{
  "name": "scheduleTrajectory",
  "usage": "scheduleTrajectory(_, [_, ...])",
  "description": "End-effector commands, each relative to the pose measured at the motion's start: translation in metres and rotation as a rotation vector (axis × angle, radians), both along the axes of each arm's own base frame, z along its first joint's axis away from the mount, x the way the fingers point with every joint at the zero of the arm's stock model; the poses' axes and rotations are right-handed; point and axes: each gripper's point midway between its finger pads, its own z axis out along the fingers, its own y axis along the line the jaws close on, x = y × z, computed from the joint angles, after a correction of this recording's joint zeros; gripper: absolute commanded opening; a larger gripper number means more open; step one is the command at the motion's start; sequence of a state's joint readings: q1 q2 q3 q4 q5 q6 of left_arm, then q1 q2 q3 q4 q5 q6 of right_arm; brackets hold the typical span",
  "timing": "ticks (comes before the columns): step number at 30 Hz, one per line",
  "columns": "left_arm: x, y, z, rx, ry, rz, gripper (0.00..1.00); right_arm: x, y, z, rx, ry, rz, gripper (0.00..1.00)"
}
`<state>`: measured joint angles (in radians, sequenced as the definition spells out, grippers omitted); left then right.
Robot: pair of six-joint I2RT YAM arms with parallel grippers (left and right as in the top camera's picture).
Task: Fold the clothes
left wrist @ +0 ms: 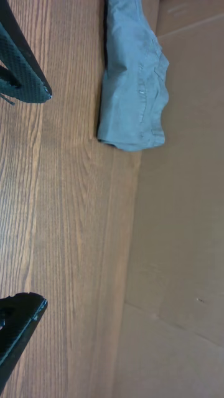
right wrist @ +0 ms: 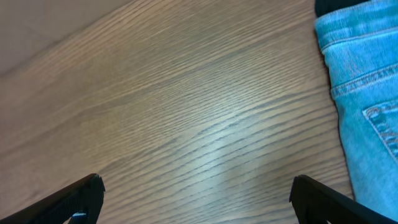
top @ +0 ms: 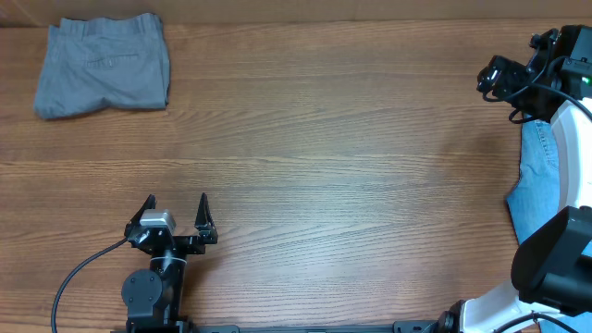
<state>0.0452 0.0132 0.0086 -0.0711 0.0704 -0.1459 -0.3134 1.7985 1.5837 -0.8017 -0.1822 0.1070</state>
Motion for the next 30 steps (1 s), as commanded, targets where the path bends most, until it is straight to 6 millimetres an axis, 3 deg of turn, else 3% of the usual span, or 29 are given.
scheduleTrajectory(1, [0.000, -0.003, 0.000, 0.011, -0.005, -0.016, 1.00, -0.004, -0.014, 0.002, 0.028, 0.020, -0.171, 1.00])
scheduleTrajectory(6, [0.000, -0.003, 0.000, 0.011, -0.005, -0.016, 1.00, -0.033, -0.068, -0.005, -0.096, 0.098, -0.491, 0.96])
scheduleTrajectory(8, [0.000, -0.003, 0.000, 0.011, -0.005, -0.016, 1.00, -0.034, -0.079, -0.007, -0.095, 0.089, -0.541, 0.94])
scheduleTrajectory(15, [0.000, -0.003, 0.000, 0.011, -0.005, -0.016, 1.00, -0.004, -0.103, -0.027, -0.094, 0.014, -0.598, 0.92])
scheduleTrajectory(22, [0.000, -0.003, 0.000, 0.011, -0.005, -0.016, 1.00, 0.027, -0.119, -0.083, -0.112, 0.008, -0.610, 0.92])
scheduleTrajectory(30, [0.000, -0.003, 0.000, 0.011, -0.005, -0.017, 1.00, 0.030, -0.138, -0.132, -0.157, 0.051, -0.643, 0.89])
